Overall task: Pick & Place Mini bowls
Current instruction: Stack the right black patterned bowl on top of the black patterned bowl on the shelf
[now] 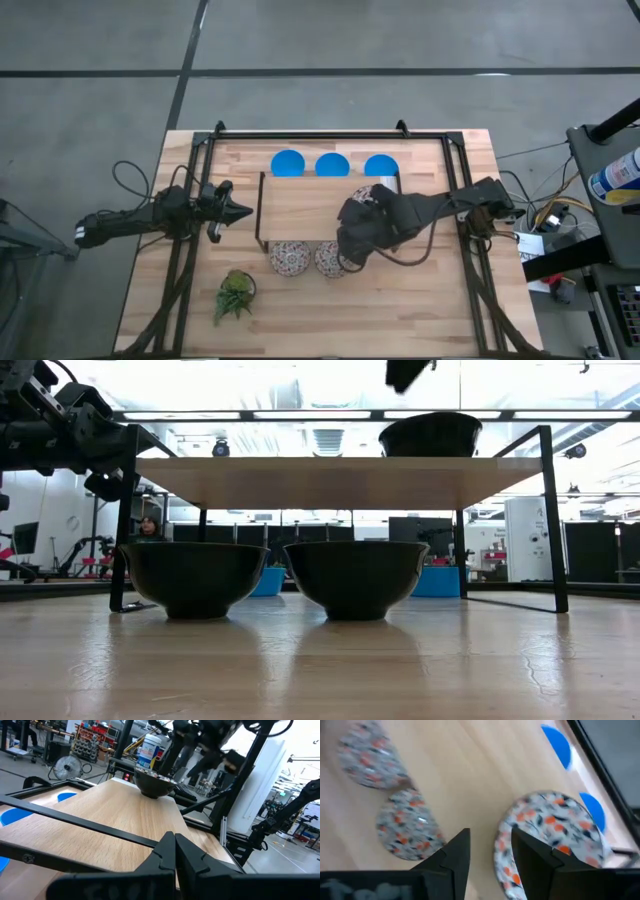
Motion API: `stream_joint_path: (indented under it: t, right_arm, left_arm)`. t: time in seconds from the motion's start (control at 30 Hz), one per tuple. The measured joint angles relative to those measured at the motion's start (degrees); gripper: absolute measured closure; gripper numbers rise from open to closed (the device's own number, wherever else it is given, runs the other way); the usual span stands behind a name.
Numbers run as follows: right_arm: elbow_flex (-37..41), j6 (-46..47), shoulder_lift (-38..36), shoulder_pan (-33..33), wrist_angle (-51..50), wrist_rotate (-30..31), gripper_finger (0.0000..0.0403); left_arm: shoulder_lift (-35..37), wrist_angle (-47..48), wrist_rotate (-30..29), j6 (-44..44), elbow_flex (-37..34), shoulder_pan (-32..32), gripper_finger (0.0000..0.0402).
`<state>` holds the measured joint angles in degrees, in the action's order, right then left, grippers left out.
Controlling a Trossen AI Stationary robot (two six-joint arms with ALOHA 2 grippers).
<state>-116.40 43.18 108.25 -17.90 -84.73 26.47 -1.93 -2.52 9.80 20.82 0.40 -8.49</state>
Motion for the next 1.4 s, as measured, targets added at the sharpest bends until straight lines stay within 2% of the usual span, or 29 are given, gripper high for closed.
stream_joint_path:
  t: [0.23, 0.7, 0.9, 1.03, 1.4]
  right_arm:
    - [0.08, -10.42, 0.02, -3.38, 11.68, -4.27, 0.0270]
    - [6.74, -12.40, 3.06, -7.87, 25.51, -13.34, 0.0287]
    - [7.06, -14.82, 8.11, -8.12, 25.99, -16.06, 0.0284]
    - [7.04, -17.87, 11.35, -8.12, 25.99, -16.34, 0.0284]
    - [7.04, -19.22, 17.24, -8.04, 24.95, -16.07, 0.0284]
  left_arm:
    - [0.00, 0.00, 0.00, 0.01, 0.00, 0.00, 0.0402]
    - [-0.02, 0.00, 0.00, 0.00, 0.00, 0.00, 0.0402]
    - [-0.17, 0.00, -0.02, 0.00, 0.00, 0.00, 0.0402]
    - [-0.17, 0.02, -0.02, 0.00, 0.00, 0.00, 0.0402]
    - [-0.15, 0.00, -0.02, 0.00, 0.00, 0.00, 0.0402]
